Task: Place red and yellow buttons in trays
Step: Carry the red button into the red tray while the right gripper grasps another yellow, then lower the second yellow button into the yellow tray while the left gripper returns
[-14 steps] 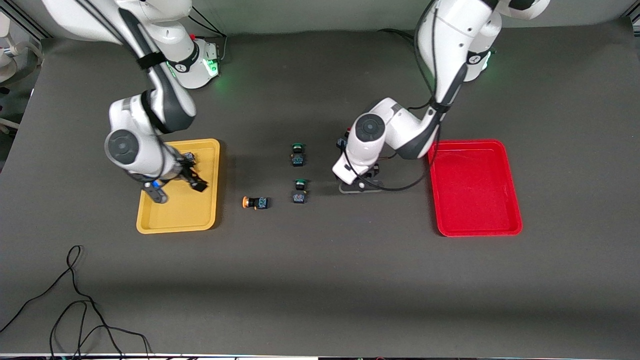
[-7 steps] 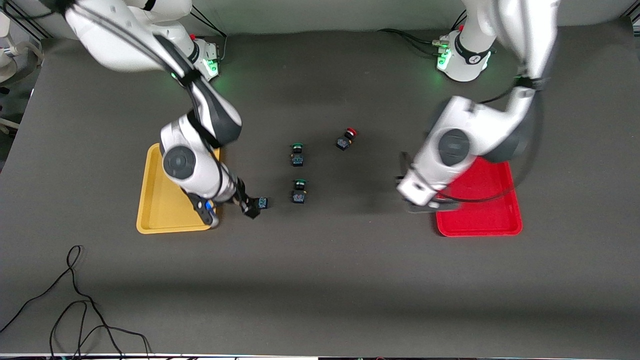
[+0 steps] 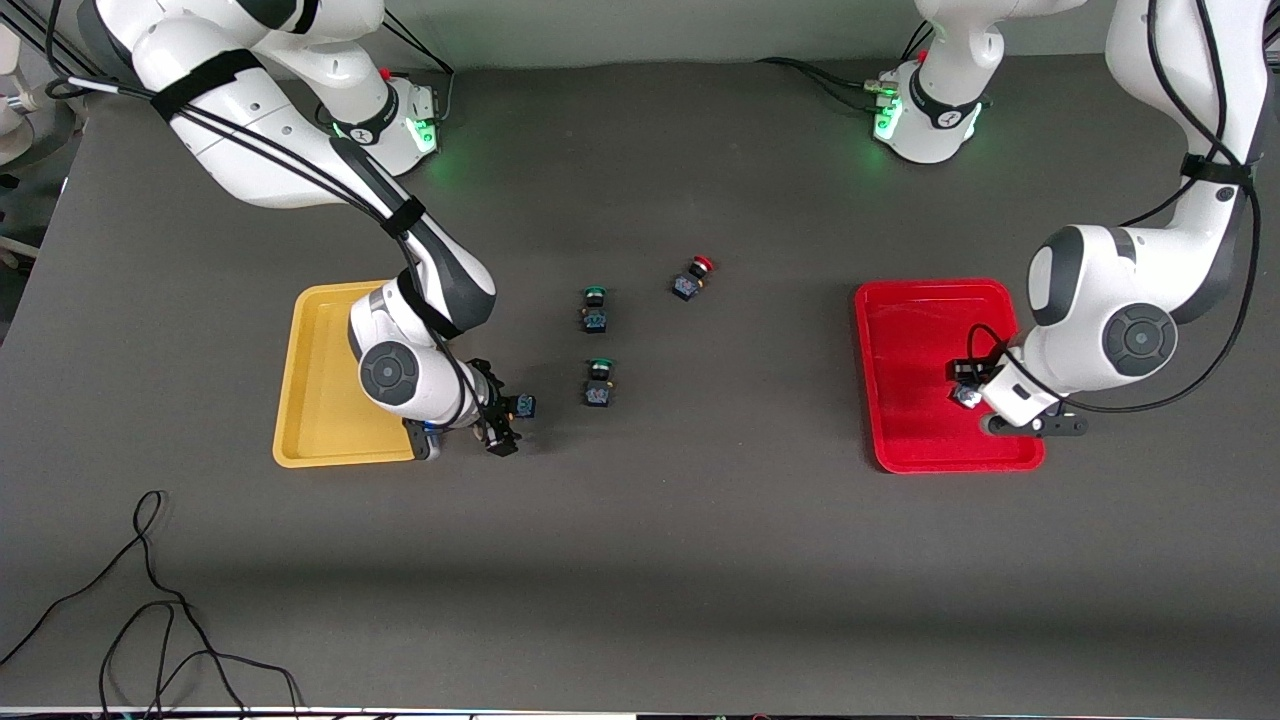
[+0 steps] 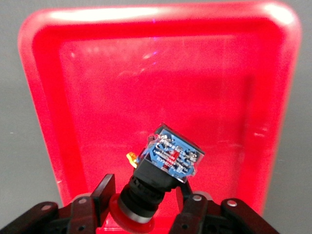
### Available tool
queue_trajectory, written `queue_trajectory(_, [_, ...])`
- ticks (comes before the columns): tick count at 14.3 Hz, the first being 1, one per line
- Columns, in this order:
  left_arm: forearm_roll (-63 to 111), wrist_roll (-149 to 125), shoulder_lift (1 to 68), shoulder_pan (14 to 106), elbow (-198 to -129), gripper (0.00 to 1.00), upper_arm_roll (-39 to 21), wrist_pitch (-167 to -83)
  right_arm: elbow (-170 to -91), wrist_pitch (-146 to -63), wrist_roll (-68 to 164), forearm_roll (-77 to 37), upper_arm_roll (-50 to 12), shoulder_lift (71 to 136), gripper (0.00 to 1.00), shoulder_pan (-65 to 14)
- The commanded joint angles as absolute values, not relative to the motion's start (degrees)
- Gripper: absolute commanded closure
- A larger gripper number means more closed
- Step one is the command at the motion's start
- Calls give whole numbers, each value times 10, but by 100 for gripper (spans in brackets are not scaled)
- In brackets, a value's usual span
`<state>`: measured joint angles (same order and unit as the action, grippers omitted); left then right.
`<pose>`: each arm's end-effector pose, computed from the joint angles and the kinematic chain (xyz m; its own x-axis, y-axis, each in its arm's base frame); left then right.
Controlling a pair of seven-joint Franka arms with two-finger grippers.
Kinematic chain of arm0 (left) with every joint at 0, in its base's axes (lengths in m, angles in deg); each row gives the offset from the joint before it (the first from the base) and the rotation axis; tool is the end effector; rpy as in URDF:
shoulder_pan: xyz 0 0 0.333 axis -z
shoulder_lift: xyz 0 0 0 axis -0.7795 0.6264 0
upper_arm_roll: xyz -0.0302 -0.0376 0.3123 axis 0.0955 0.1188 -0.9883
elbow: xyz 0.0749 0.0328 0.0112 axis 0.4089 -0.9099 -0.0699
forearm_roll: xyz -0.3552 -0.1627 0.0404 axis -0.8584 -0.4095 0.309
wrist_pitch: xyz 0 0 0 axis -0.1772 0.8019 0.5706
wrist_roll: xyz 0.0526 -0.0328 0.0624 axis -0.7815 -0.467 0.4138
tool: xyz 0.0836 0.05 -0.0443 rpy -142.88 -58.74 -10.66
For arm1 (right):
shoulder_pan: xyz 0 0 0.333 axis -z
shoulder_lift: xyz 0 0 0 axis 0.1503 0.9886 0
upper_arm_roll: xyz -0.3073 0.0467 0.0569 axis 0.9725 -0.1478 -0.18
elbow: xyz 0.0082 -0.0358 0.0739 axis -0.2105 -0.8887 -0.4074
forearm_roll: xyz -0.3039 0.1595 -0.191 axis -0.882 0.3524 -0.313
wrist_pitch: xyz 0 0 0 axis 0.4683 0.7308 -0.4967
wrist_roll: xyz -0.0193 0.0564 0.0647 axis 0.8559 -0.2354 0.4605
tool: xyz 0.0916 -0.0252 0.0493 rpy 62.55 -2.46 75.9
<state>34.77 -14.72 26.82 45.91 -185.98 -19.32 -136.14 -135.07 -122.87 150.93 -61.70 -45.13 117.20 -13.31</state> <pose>0.5506 -0.0245 0.2462 0.9791 -0.0012 -0.2032 -0.0002 -1.0000 0.0051 0.5866 0.2608 0.1914 0.2923 -0.9447 -0.1488 -0.9451 -0.3091 0.1059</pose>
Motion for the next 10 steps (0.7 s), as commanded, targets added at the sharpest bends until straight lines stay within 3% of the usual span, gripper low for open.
queue_trajectory(1, [345, -160, 250, 454, -1937, 100, -185, -1438, -1355, -1253, 1551, -632, -454, 1193, 0, -142])
queue_trajectory(2, [345, -170, 252, 445, -1941, 100, -185, -1442, -1359, -1265, 1554, -634, -454, 1197, 5, -144])
queue_trajectory(3, [345, -192, 256, 430, -1941, 86, -185, -1442, -1361, -1270, 1554, -634, -454, 1197, 19, -144])
queue_trajectory(4, [345, -207, 262, 420, -1939, 34, -184, -1443, -1361, -1269, 1554, -635, -454, 1197, 45, -144])
queue_trajectory(5, [345, -209, 263, 417, -1936, 1, -184, -1440, -1361, -1269, 1554, -636, -454, 1197, 69, -144])
queue_trajectory(6, [345, -208, 257, 418, -1931, 0, -185, -1431, -1360, -1268, 1553, -635, -454, 1197, 85, -144])
queue_trajectory(7, [345, -201, 253, 421, -1924, 0, -184, -1420, -1359, -1264, 1551, -635, -454, 1194, 93, -142])
queue_trajectory(10, [345, -170, 236, 431, -1882, 0, -170, -1337, -1357, -1208, 1492, -634, -450, 1149, 100, -134])
